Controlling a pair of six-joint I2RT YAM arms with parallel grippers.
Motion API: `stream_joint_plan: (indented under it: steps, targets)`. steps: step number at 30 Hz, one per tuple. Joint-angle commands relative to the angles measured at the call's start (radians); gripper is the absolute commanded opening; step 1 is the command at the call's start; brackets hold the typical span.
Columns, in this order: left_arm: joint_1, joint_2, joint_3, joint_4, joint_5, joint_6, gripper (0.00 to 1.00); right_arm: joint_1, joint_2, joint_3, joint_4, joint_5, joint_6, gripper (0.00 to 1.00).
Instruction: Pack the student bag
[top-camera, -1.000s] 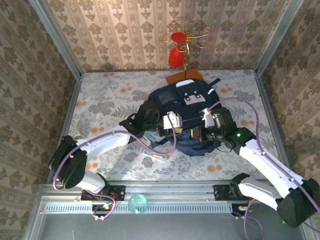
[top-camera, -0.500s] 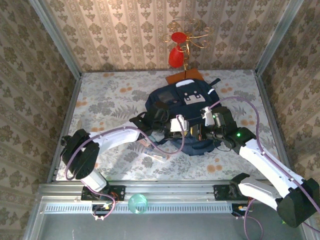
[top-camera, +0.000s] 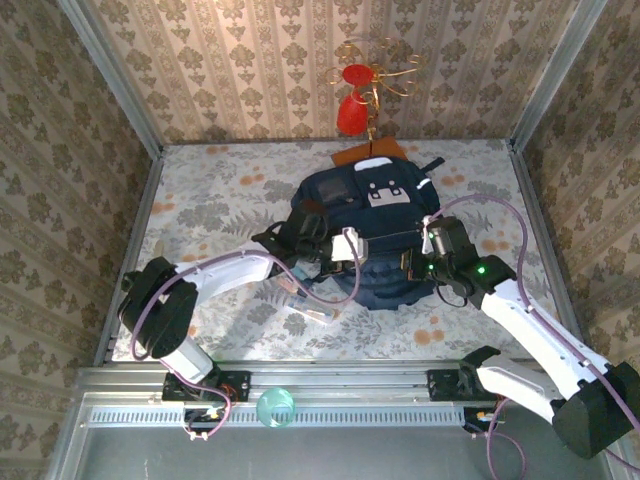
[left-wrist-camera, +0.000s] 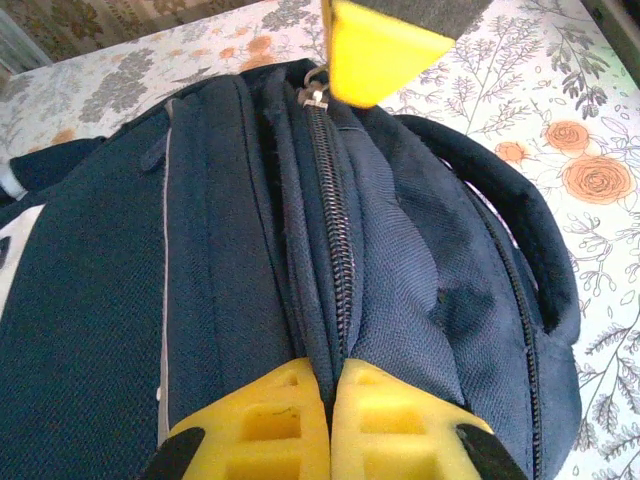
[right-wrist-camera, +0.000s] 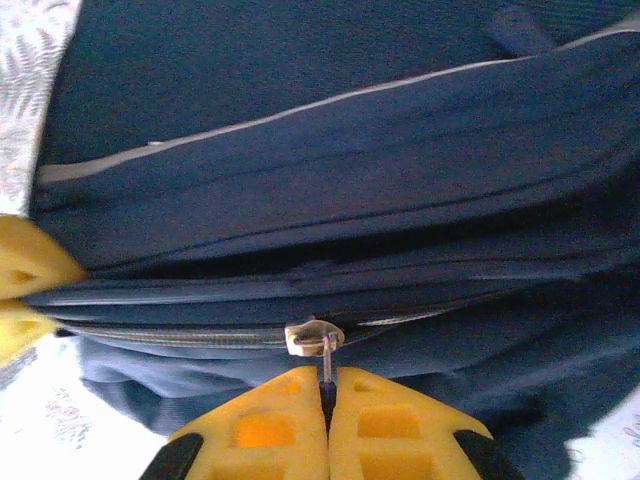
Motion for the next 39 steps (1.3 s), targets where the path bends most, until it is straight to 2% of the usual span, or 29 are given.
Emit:
stream_joint_plan:
  steps: [1, 6, 9, 11, 13, 16, 19, 23, 27, 30, 34, 39]
  targets:
    - [0.058, -0.067, -0.024, 0.012, 0.003, 0.026, 0.0, -0.022, -0.015, 0.033, -0.08, 0.178, 0.005, 0.0]
    - [0.127, -0.087, -0.054, 0.035, 0.012, 0.006, 0.0, -0.051, 0.009, 0.048, -0.083, 0.252, -0.016, 0.0]
    - [0.15, -0.069, -0.051, 0.03, -0.067, -0.009, 0.01, -0.049, -0.013, 0.033, 0.014, 0.112, -0.039, 0.0]
    - [0.145, -0.052, -0.026, -0.011, -0.1, -0.027, 0.18, -0.04, -0.032, 0.009, 0.105, -0.004, -0.028, 0.0]
    - [0.124, -0.051, 0.005, -0.071, -0.076, -0.046, 0.38, -0.025, -0.044, -0.005, 0.165, -0.086, -0.027, 0.0]
    - [0.06, -0.083, 0.017, -0.076, -0.056, -0.069, 0.57, 0.0, -0.057, -0.014, 0.215, -0.148, -0.019, 0.0]
    - [0.011, -0.1, 0.026, -0.046, -0.045, -0.105, 0.68, 0.016, -0.061, -0.015, 0.243, -0.17, -0.011, 0.0]
    - [-0.028, -0.053, 0.075, -0.019, -0.049, -0.141, 0.73, 0.039, -0.054, -0.019, 0.278, -0.195, 0.004, 0.0]
    - [-0.079, 0.043, 0.167, -0.091, -0.089, -0.093, 0.71, 0.059, -0.048, -0.02, 0.302, -0.21, 0.014, 0.0]
    - [-0.092, 0.094, 0.204, -0.111, -0.1, -0.082, 0.62, 0.062, -0.045, -0.02, 0.309, -0.223, 0.018, 0.0]
    - [-0.085, 0.115, 0.208, -0.131, -0.093, -0.064, 0.4, 0.06, -0.055, -0.029, 0.275, -0.199, 0.008, 0.0]
    - [-0.048, 0.107, 0.192, -0.17, -0.055, -0.024, 0.03, 0.046, -0.081, -0.042, 0.224, -0.152, 0.007, 0.0]
